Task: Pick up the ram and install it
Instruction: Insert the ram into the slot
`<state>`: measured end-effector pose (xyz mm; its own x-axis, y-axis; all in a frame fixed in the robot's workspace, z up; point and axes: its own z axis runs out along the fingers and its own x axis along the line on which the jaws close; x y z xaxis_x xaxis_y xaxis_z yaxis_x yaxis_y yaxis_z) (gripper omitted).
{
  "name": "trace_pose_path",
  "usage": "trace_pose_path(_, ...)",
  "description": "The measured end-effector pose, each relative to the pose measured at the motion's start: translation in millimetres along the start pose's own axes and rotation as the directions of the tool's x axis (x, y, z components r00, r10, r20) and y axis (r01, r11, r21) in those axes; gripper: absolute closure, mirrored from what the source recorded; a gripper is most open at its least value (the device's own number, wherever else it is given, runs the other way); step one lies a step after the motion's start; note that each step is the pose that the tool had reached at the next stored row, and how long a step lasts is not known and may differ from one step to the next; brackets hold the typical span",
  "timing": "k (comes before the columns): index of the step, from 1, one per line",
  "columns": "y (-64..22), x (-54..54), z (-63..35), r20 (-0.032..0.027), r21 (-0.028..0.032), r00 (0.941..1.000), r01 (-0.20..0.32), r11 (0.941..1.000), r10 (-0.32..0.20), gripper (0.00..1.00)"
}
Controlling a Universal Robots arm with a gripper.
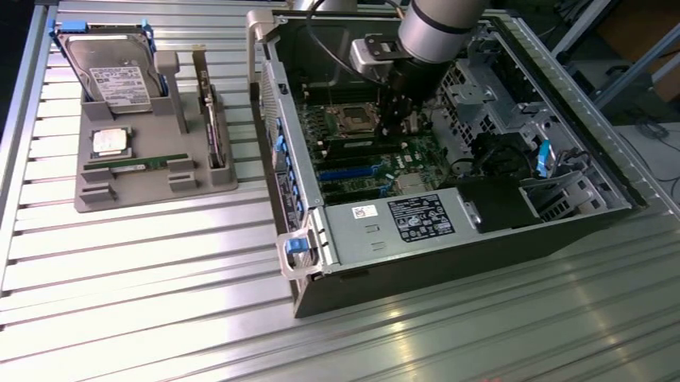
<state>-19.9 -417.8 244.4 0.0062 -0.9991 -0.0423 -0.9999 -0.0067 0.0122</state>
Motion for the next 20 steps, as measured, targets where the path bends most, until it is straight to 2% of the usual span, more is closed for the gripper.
trace_pose_path(3, 0.1, -0.4, -10.3, 0.0002, 0.0000, 1.0000, 0.000, 1.0000, 0.000, 0.87)
trace_pose_path(9, 0.1, -0.5, -10.7, 0.0002, 0.0000, 1.0000, 0.000, 1.0000, 0.000, 0.87)
trace_pose_path(11, 0.5, -0.7, -10.6, 0.0004, 0.0121, 1.0000, 0.001, 0.9999, -0.001, 0.87)
trace_pose_path(13, 0.8, -0.7, -10.6, 0.0001, 0.0165, 1.0000, 0.001, 0.9999, -0.001, 0.87)
trace_pose_path(19, 1.3, -0.7, -10.6, 0.0000, 0.0166, 1.0000, 0.000, 0.9999, 0.000, 0.87)
trace_pose_path(20, 4.1, -0.9, -10.5, 0.0001, 0.0167, 1.0000, -0.001, 0.9999, 0.001, 0.87)
